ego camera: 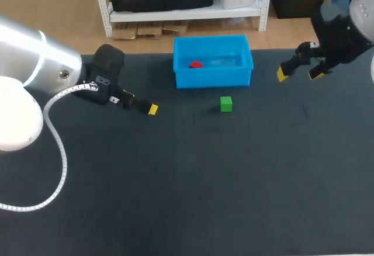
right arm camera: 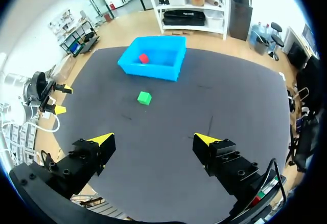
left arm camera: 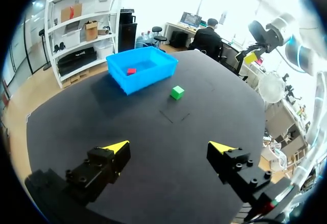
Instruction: Use the left arm to pick the red cube and place it into the blue plastic box first, then use the right arm to grasp the green cube and put it into the same blue plastic box after the first action is fully finished.
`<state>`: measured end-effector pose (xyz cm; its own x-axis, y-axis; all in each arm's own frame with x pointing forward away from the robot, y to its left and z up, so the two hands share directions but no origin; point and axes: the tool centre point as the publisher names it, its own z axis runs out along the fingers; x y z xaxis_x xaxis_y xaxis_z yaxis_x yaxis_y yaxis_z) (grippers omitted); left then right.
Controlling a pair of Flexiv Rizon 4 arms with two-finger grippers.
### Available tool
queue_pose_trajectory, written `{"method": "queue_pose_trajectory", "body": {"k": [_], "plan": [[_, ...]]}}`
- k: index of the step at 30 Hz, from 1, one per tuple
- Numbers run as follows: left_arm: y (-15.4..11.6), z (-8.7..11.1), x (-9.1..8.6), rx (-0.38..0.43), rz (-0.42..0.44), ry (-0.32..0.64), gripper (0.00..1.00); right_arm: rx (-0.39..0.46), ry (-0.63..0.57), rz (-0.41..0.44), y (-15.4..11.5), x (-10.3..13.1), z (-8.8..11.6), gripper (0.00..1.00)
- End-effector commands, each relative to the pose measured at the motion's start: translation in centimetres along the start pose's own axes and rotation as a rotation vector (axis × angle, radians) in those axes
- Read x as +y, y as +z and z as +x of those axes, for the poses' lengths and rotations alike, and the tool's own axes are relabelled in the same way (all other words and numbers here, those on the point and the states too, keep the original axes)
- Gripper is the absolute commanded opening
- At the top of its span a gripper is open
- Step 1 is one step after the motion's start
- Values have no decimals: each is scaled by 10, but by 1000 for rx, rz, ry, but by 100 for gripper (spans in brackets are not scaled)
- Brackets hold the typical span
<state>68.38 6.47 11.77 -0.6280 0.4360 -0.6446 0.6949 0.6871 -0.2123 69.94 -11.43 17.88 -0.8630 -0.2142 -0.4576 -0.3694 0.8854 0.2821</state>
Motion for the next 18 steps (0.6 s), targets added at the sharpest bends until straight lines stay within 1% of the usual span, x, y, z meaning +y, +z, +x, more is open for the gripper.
{"method": "queue_pose_trajectory", "body": {"k": [1,6,10,18], "plan": [[0,1,1,-5,4,2,100,1,0,1,0,0,0,100],[0,1,1,-5,4,2,100,1,0,1,0,0,0,100],[0,1,1,-5,4,2,100,39,55,-20,2,-1,-2,100],[0,1,1,-5,4,2,100,87,127,7,7,5,-6,100]]}}
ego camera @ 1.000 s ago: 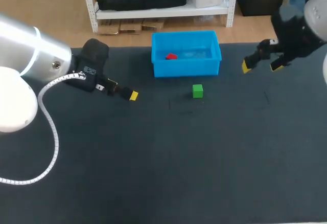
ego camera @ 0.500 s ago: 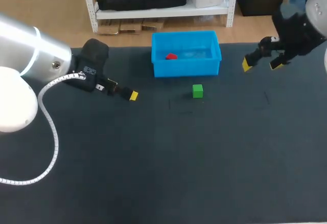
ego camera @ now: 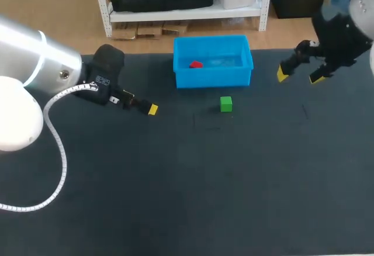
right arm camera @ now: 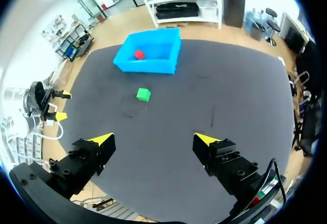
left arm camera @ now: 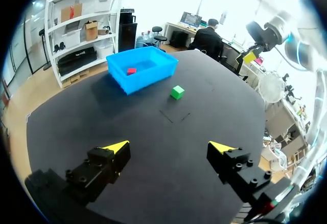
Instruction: Use the left arm to pick the red cube and place it into the blue plastic box first, then use the right arm to grasp the green cube and put it into the same blue plastic box after the first action is fully finished.
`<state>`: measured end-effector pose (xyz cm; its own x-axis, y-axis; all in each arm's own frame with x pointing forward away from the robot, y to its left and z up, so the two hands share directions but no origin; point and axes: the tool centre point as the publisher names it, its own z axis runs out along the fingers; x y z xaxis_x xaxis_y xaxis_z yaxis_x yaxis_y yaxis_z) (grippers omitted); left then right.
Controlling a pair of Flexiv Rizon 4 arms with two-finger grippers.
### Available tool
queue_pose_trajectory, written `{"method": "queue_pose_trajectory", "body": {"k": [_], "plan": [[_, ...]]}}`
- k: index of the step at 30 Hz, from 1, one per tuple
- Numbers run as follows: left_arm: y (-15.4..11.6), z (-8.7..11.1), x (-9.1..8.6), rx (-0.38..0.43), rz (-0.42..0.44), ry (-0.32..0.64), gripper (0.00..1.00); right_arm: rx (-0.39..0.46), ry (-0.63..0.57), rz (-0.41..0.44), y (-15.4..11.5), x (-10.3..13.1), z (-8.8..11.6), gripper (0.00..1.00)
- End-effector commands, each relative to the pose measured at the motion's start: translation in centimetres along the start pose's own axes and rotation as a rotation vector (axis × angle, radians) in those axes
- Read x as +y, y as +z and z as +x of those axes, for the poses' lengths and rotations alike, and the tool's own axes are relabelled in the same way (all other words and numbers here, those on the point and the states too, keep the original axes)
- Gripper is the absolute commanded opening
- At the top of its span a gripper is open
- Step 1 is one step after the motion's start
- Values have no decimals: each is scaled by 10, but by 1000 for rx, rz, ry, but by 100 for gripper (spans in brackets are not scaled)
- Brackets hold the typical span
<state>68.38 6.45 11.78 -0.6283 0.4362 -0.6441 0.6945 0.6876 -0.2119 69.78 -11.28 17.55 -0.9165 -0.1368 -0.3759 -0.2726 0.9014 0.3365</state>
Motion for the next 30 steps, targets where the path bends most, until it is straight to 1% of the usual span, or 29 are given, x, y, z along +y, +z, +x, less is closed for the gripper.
{"method": "queue_pose_trajectory", "body": {"k": [1,8,10,14,25,30], "plan": [[0,1,1,-5,4,2,100,38,21,27,5,7,-9,100],[0,1,1,-5,4,2,100,99,15,90,18,22,-10,100],[0,1,1,-5,4,2,100,138,6,93,25,27,-11,100],[0,1,1,-5,4,2,100,183,12,94,36,34,-13,100],[0,1,1,-5,4,2,100,192,64,47,62,44,-28,100],[0,1,1,-5,4,2,100,194,56,81,71,50,-33,100]]}}
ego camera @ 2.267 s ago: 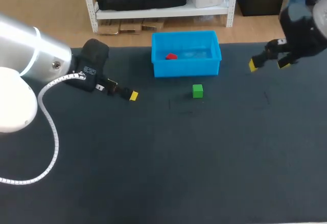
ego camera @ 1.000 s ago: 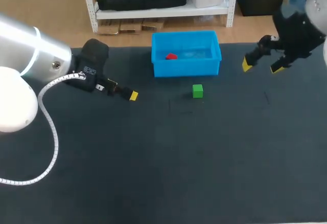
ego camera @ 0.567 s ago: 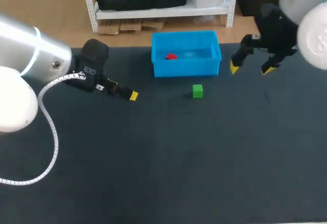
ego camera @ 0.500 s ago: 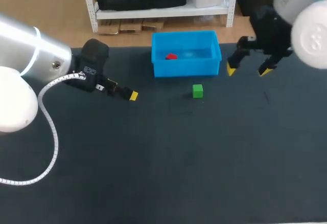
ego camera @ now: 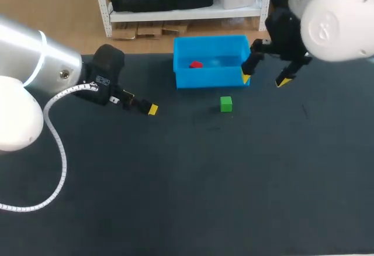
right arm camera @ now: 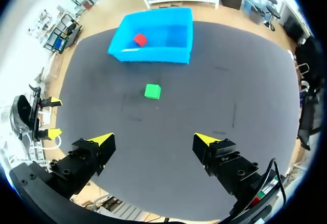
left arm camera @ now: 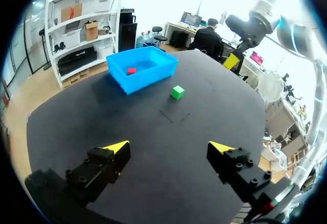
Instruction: Use the left arm to pick the red cube and place it into the blue plastic box first, then use the right arm to grasp the green cube and put it into the same blue plastic box after the first action is fully finished.
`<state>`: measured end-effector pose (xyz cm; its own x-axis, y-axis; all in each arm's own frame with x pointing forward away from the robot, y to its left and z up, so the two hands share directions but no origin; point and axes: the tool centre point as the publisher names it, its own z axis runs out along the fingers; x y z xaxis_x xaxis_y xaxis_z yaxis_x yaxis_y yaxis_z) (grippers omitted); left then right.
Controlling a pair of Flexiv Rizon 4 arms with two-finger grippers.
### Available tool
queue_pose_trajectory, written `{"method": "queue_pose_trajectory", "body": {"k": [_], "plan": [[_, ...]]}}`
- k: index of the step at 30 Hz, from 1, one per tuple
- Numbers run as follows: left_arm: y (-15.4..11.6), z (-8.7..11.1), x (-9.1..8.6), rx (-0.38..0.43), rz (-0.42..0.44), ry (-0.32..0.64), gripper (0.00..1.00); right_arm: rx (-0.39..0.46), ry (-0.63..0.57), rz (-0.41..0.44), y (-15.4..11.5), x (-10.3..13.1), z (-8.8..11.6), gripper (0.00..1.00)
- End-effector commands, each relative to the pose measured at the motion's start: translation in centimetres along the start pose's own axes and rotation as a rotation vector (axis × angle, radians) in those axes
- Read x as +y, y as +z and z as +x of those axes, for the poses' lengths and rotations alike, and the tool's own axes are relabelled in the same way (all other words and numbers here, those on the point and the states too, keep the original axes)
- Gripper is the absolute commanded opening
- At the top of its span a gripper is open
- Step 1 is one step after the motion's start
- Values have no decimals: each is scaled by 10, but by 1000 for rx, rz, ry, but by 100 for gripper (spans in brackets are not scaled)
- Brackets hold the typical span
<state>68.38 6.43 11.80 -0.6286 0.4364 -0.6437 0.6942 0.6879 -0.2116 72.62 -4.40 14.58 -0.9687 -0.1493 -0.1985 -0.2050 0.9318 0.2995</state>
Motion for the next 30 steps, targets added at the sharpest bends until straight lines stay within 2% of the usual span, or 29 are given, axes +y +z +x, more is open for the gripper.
{"method": "queue_pose_trajectory", "body": {"k": [1,13,17,19,30], "plan": [[0,1,1,-6,5,2,100,16,-1,27,8,8,-11,100],[0,1,1,-6,5,2,100,3,-16,108,22,17,-27,100],[0,1,1,-6,5,2,100,8,-8,103,28,18,-30,100],[0,1,1,-6,5,2,100,-51,-3,92,28,19,-33,100],[0,1,1,-6,5,2,100,-51,-3,92,28,19,-33,100]]}}
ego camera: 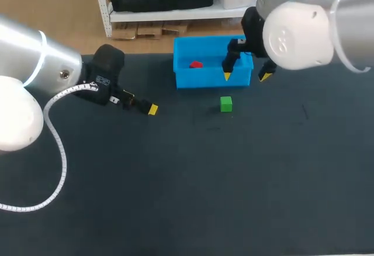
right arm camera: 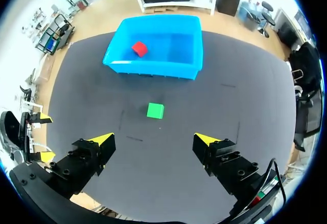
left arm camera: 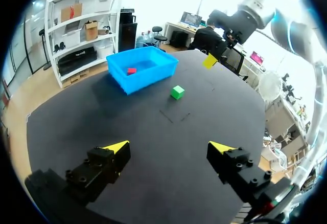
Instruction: Use the left arm to pick the red cube and place it into the blue plastic box first, then use the right arm to grasp the green cube and put it into the same blue plastic box after the first action is fully finished.
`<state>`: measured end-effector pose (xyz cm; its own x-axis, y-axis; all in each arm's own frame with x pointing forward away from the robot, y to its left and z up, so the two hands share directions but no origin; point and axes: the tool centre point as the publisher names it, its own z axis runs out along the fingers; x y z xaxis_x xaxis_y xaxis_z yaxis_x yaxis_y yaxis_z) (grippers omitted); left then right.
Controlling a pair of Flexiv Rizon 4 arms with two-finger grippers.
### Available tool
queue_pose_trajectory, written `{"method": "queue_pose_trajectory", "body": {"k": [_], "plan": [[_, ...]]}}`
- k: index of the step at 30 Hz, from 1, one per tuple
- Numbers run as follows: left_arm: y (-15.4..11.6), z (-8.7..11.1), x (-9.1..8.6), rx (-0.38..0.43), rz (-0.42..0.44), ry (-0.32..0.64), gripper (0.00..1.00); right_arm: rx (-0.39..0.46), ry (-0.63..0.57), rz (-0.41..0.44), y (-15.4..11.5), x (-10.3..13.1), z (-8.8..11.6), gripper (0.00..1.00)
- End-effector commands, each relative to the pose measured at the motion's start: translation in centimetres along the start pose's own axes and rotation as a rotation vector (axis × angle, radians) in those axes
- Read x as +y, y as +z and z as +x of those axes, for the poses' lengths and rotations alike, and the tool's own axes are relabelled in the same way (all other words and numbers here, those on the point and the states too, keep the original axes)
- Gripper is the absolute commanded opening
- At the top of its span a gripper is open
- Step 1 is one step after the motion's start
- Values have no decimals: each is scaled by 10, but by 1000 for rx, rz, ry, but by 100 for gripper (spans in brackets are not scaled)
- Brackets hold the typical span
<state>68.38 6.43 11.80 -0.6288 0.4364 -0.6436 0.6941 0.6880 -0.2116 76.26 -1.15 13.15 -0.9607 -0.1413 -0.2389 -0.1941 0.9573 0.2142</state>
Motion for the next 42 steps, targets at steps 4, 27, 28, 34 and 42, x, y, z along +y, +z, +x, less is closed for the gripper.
{"method": "queue_pose_trajectory", "body": {"k": [4,27,28,34,42], "plan": [[0,1,1,-6,5,2,100,-9,2,2,-1,0,4,100],[0,1,1,-6,5,2,100,3,60,243,31,7,-19,100],[0,1,1,-6,5,2,100,5,62,247,33,6,-19,100],[0,1,1,-6,5,2,100,19,75,254,41,4,-20,100],[0,1,1,-6,5,2,100,31,83,267,49,3,-21,100]]}}
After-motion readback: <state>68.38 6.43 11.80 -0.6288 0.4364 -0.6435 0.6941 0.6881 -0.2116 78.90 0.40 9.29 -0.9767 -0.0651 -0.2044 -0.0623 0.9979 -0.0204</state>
